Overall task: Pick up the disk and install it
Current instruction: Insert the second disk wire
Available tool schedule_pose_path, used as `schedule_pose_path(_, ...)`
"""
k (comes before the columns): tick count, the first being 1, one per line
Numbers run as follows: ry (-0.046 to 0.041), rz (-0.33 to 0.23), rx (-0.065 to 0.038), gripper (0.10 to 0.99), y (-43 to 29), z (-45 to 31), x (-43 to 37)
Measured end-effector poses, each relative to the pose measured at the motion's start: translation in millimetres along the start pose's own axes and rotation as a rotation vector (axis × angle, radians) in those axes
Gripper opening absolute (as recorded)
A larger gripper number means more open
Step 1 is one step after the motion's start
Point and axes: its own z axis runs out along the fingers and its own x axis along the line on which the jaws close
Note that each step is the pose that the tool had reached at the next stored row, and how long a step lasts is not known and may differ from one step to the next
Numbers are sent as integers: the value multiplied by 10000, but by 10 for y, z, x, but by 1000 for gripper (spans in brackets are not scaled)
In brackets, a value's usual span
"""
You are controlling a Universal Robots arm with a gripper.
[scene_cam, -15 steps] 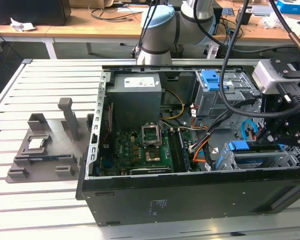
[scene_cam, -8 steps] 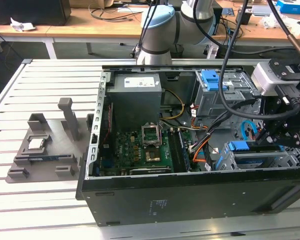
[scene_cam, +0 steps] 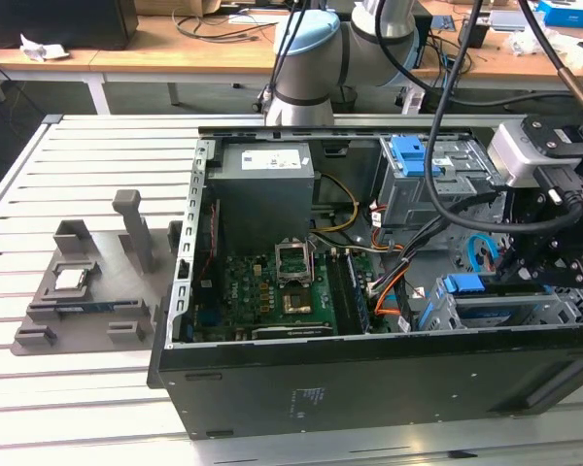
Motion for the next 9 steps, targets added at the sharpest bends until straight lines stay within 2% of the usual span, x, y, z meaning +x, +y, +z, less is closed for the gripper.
schedule_pose_path(1, 3, 0, 1, 235, 0, -1, 0)
schedule_pose_path(5, 67, 1, 1, 235, -1, -165, -41)
schedule_pose_path(6, 131, -2, 2, 235, -3, -234, -70)
schedule_pose_path(8, 199, -2, 2, 220, -3, -321, -99)
schedule_pose_path(9, 248, -3, 2, 157, -4, -388, -118)
